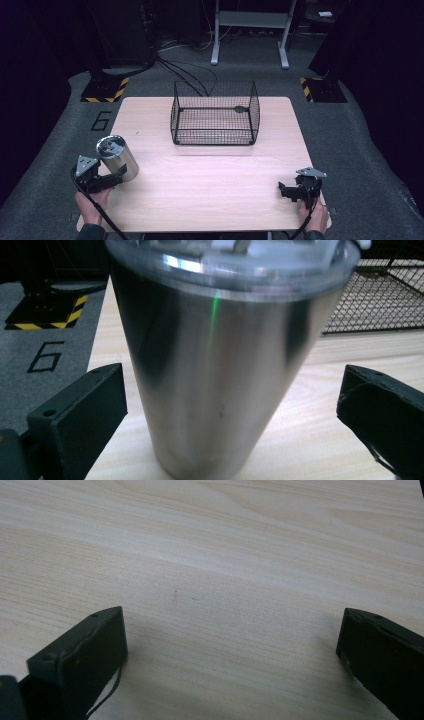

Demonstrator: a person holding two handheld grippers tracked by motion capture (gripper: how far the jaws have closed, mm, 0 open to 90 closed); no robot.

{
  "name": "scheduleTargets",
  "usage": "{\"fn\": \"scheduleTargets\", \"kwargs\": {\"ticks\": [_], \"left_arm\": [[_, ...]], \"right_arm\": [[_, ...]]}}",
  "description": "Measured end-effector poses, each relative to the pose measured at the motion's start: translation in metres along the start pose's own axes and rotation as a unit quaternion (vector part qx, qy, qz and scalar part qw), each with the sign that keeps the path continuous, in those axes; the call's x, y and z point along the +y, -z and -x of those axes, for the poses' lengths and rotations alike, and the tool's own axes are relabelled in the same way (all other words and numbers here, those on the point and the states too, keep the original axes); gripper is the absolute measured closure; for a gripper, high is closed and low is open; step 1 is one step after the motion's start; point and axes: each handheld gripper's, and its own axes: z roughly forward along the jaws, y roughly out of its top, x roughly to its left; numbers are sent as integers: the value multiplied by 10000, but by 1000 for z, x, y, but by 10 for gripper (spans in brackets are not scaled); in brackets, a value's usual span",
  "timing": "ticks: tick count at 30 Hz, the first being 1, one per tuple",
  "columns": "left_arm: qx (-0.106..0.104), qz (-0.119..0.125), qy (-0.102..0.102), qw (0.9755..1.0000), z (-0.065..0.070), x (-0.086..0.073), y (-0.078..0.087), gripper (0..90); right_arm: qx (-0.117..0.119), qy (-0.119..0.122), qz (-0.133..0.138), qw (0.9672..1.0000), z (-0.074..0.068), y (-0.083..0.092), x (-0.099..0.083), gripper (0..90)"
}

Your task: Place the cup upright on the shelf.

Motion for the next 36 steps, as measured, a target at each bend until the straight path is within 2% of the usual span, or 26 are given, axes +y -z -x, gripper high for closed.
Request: {"fn": "scheduleTargets", "kwargs": {"ticks": [15,26,36], "left_arm": [[5,183,86,9998,-6,14,-12,0],[-39,318,103,9994,-5,21,-19,0],[30,386,31,9992,-4,23,-26,0]], "right_arm": [[0,1,0,10000,0,0,0,0],[-2,2,3,10000,0,0,0,0],[-1,1,3,10000,0,0,0,0]]}}
